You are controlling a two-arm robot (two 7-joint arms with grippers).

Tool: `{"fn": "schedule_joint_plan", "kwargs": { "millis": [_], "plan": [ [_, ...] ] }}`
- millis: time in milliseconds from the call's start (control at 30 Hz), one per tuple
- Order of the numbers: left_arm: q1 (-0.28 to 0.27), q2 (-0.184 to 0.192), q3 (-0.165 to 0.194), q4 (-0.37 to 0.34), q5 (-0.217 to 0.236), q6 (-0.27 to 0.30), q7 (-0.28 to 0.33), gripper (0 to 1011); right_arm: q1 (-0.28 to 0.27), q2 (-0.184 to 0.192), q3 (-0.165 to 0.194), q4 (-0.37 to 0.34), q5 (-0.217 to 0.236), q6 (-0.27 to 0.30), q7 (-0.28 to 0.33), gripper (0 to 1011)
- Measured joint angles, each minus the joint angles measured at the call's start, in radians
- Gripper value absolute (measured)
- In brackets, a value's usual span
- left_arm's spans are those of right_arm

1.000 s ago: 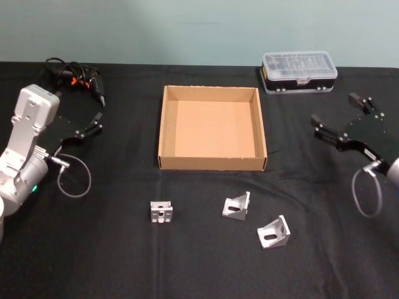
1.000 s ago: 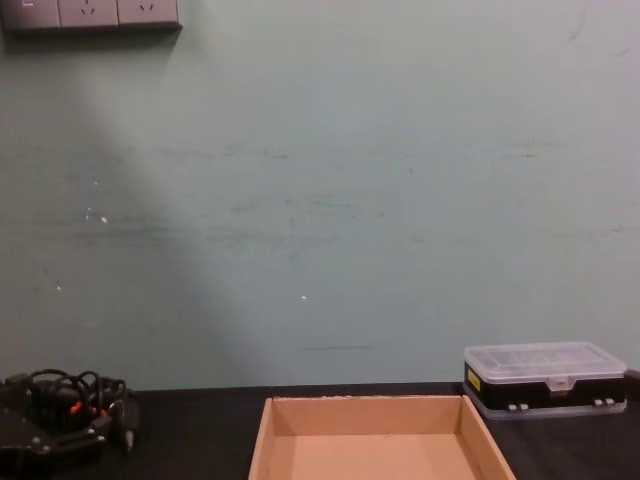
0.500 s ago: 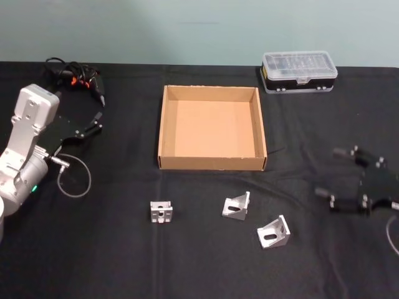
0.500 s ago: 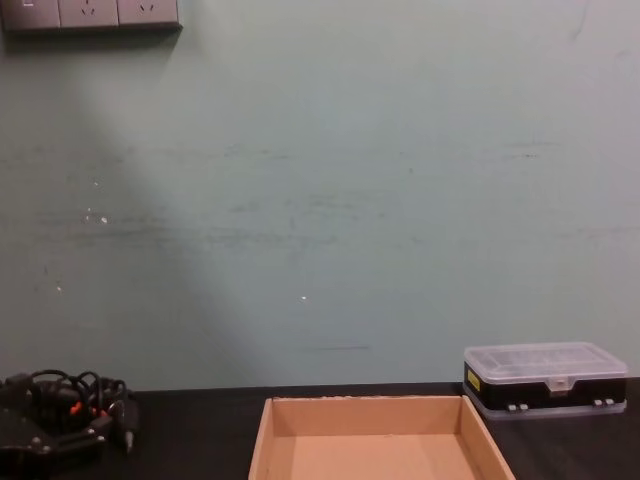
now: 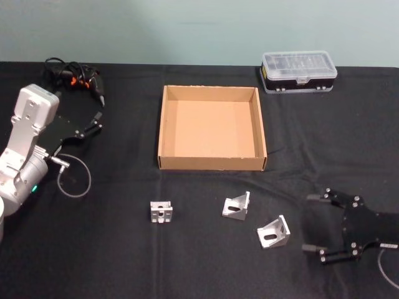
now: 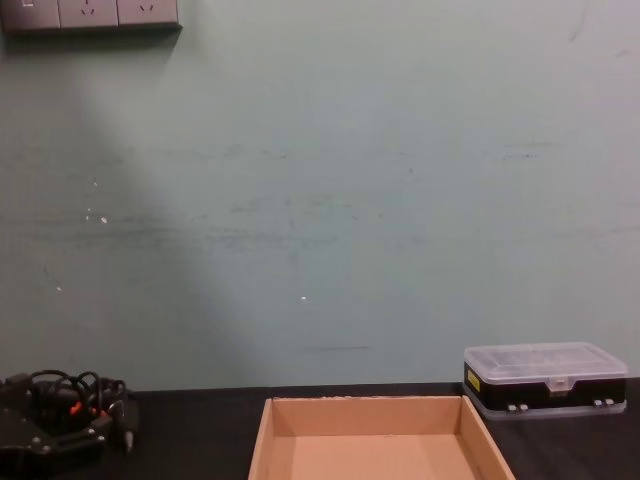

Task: Use one hand to pick up the angle iron from the table and place it into the box.

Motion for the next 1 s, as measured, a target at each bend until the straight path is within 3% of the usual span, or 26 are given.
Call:
{"fn": "schedule_joint_plan", "kwargs": {
  "millis": [533,700,1000],
  "plan": [
    [0.000,0.000,0.000,0.000,0.000,0.000,0.000,1011,0.144,-0.070,-0.114,0.099,-0.096,-0.023,0.063,1003],
    [0.000,0.000,0.000,0.000,0.000,0.000,0.000,1011,0.172,-0.089,-0.135,0.120,-0.110,-0.022,0.063,1003],
    [0.000,0.000,0.000,0.000,0.000,0.000,0.000,1011,0.212,-0.132,-0.183,0.140,-0.141,0.028,0.022,1003]
  ]
}}
